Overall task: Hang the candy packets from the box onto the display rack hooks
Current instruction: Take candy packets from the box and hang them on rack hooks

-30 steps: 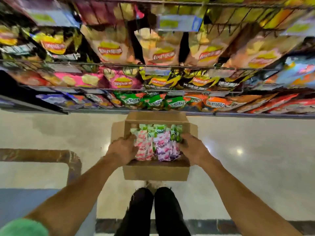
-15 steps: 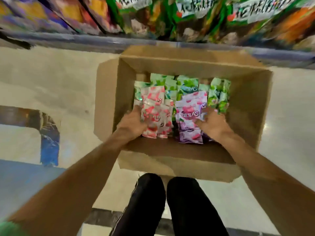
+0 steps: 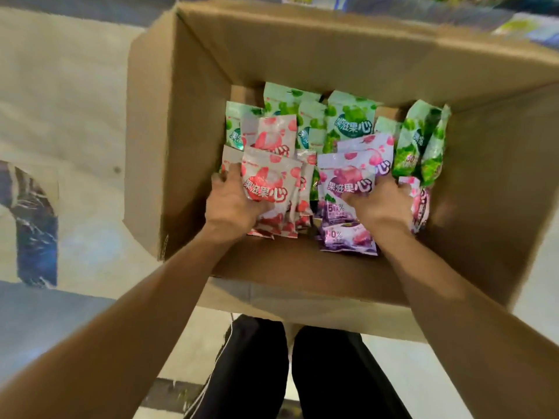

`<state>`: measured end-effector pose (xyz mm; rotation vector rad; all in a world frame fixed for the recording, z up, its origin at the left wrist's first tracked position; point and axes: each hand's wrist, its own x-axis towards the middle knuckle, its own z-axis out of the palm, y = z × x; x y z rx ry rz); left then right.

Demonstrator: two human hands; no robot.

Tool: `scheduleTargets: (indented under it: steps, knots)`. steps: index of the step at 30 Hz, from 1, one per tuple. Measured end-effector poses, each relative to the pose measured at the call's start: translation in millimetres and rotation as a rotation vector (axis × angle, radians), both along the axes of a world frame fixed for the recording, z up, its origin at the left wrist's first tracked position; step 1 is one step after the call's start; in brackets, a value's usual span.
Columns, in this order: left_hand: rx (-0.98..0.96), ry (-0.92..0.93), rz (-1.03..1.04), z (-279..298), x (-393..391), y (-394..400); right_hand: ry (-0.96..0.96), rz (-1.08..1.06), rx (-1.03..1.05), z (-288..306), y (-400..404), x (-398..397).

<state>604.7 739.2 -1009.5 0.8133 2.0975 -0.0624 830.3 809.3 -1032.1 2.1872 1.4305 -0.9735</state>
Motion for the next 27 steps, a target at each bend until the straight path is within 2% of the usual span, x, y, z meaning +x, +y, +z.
scheduleTargets:
  steps: [3,9,12,16,21,24,27]
  knots:
    - [0.046,-0.053,0.011,0,-4,-4,0.006,-0.033,-0.022,4,4,-3]
    - [0.102,-0.208,0.143,12,-9,-10,0.072,-0.009,0.144,20,-11,-15]
    - [0.159,-0.278,0.214,26,-12,-9,0.182,-0.036,0.132,31,-17,-20]
    - [0.228,-0.451,0.347,65,-14,-10,0.442,-0.220,0.068,62,-18,-23]
    - [0.247,-0.585,0.509,143,-23,-2,0.810,-0.636,-0.091,148,-1,-26]
    - [0.277,-0.648,0.588,205,-34,6,0.971,-0.751,-0.115,222,18,-37]
    - [0.407,-0.715,0.651,286,-53,16,1.117,-0.783,-0.099,307,36,-52]
